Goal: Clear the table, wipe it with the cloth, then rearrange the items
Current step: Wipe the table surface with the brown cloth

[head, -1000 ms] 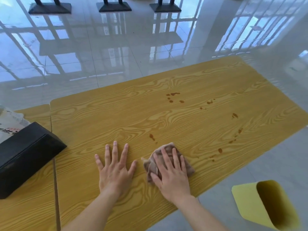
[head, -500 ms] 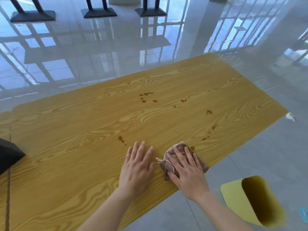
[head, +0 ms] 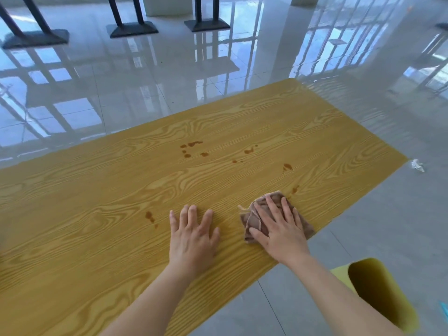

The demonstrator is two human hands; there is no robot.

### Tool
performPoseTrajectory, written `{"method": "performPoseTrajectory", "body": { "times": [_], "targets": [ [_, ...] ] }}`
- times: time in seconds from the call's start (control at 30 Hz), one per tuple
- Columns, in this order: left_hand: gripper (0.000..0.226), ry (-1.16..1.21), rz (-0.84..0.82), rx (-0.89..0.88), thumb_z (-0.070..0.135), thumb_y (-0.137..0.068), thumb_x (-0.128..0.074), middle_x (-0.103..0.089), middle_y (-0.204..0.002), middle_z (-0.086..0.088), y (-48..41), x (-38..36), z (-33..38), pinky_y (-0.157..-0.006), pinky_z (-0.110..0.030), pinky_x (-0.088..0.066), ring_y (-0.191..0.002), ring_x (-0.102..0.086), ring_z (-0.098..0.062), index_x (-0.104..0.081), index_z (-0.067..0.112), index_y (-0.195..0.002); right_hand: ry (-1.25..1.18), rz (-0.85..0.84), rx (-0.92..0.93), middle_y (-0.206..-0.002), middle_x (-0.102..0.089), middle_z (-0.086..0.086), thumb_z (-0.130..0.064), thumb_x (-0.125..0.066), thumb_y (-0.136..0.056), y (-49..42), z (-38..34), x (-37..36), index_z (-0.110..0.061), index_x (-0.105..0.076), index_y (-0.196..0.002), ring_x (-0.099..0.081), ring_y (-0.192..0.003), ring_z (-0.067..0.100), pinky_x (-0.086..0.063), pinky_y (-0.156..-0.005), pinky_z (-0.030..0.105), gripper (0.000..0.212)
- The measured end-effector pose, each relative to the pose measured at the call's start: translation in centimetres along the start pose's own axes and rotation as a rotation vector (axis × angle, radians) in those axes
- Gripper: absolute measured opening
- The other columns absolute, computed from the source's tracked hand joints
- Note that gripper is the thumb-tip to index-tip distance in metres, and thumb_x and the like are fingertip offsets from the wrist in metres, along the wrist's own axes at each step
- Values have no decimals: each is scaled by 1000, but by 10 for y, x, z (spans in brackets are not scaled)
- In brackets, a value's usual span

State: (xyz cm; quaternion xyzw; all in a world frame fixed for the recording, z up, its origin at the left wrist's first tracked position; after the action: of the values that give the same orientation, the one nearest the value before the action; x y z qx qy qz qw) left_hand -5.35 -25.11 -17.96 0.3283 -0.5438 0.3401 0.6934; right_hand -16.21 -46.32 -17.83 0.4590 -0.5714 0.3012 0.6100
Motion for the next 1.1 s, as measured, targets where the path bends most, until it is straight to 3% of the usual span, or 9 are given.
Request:
{"method": "performPoseTrajectory", "body": {
  "times": [0.1,0.27,0.47,0.57,0.67,0.77,0.9,0.97,1.1],
  "targets": [
    [58,7,-26,8,60,-96,-15,-7,-161,-9,-31,1,19,-117,-59,7,-148,9,-32,-15,41,-151,-30,20,-111,-159,26,-10,-76,-7,-87,-16,-15,-1,-45,11,-151,24,-146,30,12,-118,53,73],
    [61,-47,-45,42,66,-93,-4,15,-163,-4,-41,-7,28,-113,-61,14,-145,26,-31,9,47,-150,11,13,102,-159,21,-18,-79,-11,-87,-4,22,3,-56,8,-147,19,-149,22,5,-120,50,68],
    [63,-39,-57,72,70,-91,-1,18,-163,-1,-43,-7,28,-114,-60,15,-145,29,-27,13,50,-148,-44,19,-223,-161,22,-9,-78,-6,-85,-39,41,8,-48,9,-150,20,-147,31,9,-118,54,73],
    [62,-44,-47,76,71,-90,-2,17,-163,-1,-42,-7,30,-115,-59,13,-145,28,-27,13,52,-148,-34,51,-1,-162,17,-9,-70,-13,-91,-17,18,3,-45,5,-152,14,-149,31,5,-119,53,69],
    [62,-41,-39,77,71,-90,-3,16,-163,0,-42,-7,30,-115,-58,14,-145,27,-25,12,52,-148,7,37,183,-162,17,-15,-69,-17,-94,2,43,2,-50,3,-151,14,-150,24,3,-119,49,63],
    [62,-27,-11,78,71,-91,-6,13,-164,1,-41,-7,31,-116,-57,14,-146,26,-24,8,53,-149,29,25,-58,-160,24,-13,-73,-5,-89,-26,87,9,-50,15,-148,19,-148,25,5,-120,50,67],
    [62,-30,-22,87,72,-91,-8,14,-163,2,-42,-5,30,-116,-56,16,-146,27,-23,7,53,-148,-100,-21,-319,-161,22,-9,-71,-11,-91,-80,83,23,-44,8,-152,19,-148,31,6,-119,55,69],
    [62,-32,-20,90,72,-91,-7,14,-163,3,-41,-3,30,-116,-56,15,-146,26,-22,7,53,-148,-71,-14,-199,-161,22,-7,-70,-12,-92,-75,52,22,-42,9,-152,20,-147,32,7,-118,56,70],
    [62,-29,-9,99,74,-90,-8,12,-164,4,-40,-2,32,-117,-55,13,-146,25,-21,7,55,-148,7,23,249,-163,13,-11,-71,-18,-91,-23,30,8,-48,2,-152,14,-149,28,2,-119,53,68]
  ]
}}
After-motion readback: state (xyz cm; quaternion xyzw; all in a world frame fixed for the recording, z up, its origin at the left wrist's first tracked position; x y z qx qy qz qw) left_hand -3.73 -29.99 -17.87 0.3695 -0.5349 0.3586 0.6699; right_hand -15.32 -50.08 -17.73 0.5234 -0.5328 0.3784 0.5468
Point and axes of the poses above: each hand's wrist, its own y-axis away from the middle knuckle, its own x-axis out of the back of the hand, z = x × y, the point moved 2 cm from there along -y, towards the middle knuckle
